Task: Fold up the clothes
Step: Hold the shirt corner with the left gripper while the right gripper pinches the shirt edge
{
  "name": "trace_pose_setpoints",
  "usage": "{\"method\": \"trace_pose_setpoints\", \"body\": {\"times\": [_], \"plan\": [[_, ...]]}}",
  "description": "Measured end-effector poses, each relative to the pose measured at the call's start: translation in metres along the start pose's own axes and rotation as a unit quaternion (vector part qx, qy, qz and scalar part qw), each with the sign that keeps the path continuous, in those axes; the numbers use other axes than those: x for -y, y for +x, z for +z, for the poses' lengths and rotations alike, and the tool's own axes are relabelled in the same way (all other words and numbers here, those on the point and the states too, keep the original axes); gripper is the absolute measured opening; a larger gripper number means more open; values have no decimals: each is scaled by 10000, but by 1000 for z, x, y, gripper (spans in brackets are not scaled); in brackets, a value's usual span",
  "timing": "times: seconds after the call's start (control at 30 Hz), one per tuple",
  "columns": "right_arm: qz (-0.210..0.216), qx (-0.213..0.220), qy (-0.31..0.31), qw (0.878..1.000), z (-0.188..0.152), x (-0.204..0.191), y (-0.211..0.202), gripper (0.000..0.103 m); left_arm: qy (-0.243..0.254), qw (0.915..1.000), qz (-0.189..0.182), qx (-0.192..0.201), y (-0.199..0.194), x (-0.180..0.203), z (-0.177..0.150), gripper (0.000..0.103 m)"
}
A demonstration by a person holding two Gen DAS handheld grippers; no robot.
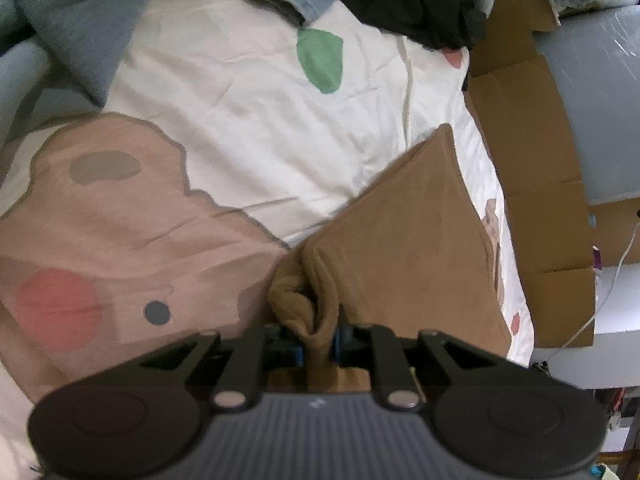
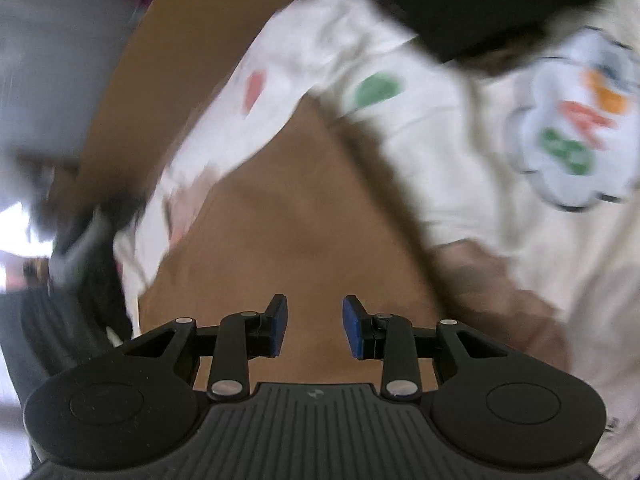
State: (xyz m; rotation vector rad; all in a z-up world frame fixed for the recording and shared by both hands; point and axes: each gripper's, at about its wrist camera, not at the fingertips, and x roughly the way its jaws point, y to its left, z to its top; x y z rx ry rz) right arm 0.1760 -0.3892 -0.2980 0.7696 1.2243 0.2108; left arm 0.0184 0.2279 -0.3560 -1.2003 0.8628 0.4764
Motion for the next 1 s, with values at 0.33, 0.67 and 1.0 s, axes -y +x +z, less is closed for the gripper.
{"method": "trace_pose_setpoints", "body": {"times": [0.33,0.67,1.0], "plan": [[-212,-1219,-844,9887,-40,-68,85,29,-138,9995,-262,122,-10,-9,-9,26],[-324,-1423,-901,9852,-94,-93,123,3,-171,9990,-397,91,-7,-11,-13,30],[-623,-1612,-1238,9771,-117,-90,140,5,-282,9986,-434,118,-4,-18,-20,30]]}}
